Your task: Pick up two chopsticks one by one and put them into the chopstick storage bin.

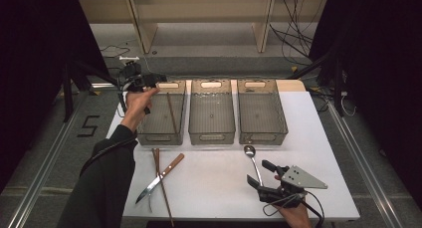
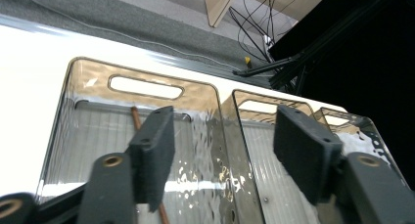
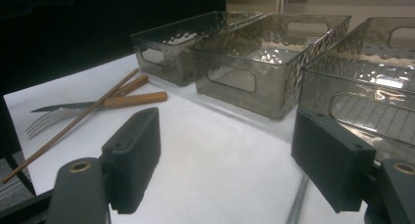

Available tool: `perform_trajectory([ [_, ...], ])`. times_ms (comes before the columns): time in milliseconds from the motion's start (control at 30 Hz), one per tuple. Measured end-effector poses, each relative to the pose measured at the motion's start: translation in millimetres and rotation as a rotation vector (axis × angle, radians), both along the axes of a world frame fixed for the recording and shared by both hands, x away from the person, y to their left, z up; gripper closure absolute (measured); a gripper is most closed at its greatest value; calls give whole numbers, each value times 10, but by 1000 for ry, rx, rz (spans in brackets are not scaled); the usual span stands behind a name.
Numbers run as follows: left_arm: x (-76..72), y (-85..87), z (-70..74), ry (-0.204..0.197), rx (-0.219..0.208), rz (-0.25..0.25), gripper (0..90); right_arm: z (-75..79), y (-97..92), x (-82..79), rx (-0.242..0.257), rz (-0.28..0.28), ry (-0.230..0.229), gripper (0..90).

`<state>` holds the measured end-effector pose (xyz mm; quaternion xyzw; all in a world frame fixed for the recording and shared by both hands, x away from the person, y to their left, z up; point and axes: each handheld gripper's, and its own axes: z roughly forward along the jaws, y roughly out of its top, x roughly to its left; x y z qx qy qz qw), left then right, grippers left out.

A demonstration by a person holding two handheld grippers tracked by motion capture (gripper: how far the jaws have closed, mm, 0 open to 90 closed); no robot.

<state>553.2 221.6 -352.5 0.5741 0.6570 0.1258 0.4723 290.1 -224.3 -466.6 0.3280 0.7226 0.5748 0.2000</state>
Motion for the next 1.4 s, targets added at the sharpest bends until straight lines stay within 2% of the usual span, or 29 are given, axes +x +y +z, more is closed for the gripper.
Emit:
perform_trajectory([
  [133,-31,-3,17,14,16,-13,335,0,-1,0,-1,0,0,273],
  [267,-105,3,67,7,-4,-33,299,0,1,0,-1,-1,0,273],
  [333,-160,1,102,11,2,-57,282,1,-1,-1,-2,-1,-1,273],
  [433,-279,0,156,21,1,-108,257,2,-2,-3,-2,-1,-1,273],
  [467,-327,-4,169,24,15,-123,257,0,-1,-2,-2,-1,1,273],
  [533,-433,-7,189,17,36,-136,253,-4,4,0,-4,0,3,273],
  [667,-654,1,184,8,32,-169,253,-3,10,-3,-5,2,2,273],
  [733,-764,4,160,-6,48,-169,252,-2,9,-6,-5,1,3,273],
  [933,-1088,17,25,-14,87,-186,252,-3,12,-8,-5,0,3,273],
  [1067,-1303,-8,-87,-18,141,-191,252,-2,17,-10,-7,1,2,273],
  [1233,-1560,-23,-241,-23,157,-193,262,-1,17,-13,-8,1,4,273],
  [1400,-1769,-54,-381,-7,171,-207,267,-1,14,-14,-8,0,1,273],
])
